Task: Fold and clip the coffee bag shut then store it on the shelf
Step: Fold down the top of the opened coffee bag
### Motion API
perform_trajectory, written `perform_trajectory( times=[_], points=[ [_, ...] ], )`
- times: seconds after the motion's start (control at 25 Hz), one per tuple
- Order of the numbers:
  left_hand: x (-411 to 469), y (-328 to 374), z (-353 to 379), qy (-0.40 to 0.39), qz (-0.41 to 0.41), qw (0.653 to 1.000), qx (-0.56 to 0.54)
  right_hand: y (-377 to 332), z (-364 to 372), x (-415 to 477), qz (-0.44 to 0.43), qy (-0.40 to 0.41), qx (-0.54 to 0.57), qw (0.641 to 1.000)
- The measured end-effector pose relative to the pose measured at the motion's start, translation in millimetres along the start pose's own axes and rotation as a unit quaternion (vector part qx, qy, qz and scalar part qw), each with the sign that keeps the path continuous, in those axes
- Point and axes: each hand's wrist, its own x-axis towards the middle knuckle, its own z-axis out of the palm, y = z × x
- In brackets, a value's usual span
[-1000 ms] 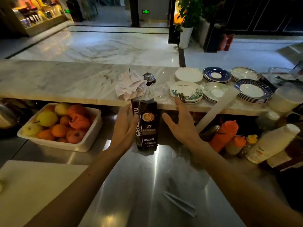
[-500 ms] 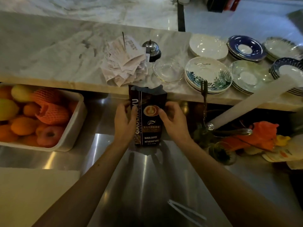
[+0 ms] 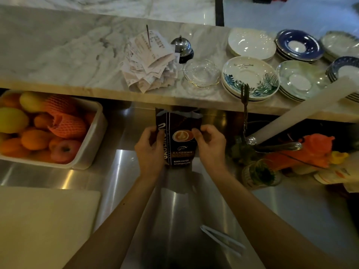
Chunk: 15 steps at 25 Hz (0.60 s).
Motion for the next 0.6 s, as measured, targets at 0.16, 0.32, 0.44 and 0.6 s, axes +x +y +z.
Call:
perform_trajectory(
  times=[0.16, 0.32, 0.44, 0.6],
  points=[
    [-56.2, 18.3, -24.1, 0.03, 0.0, 0.999, -0.011, -7.9, -16.5, -60.2, -0.02, 0.015, -0.007, 1.0],
    [-114.7, 30.8, -53.0, 0.03, -0.018, 0.999, -0.027, -10.2, -27.8, -124.5, -0.009, 0.016, 0.011, 1.0],
    [-152.5, 30.0, -78.4, 0.024, -0.006, 1.0, 0.011, -6.9, -35.6, -169.9, -0.027, 0.006, 0.014, 1.0],
    [-197.8, 32.3, -101.7, -0.003, -0.043, 0.999, 0.02, -0.1, -34.6, -228.4, -0.038, -0.017, 0.019, 0.999]
  ],
)
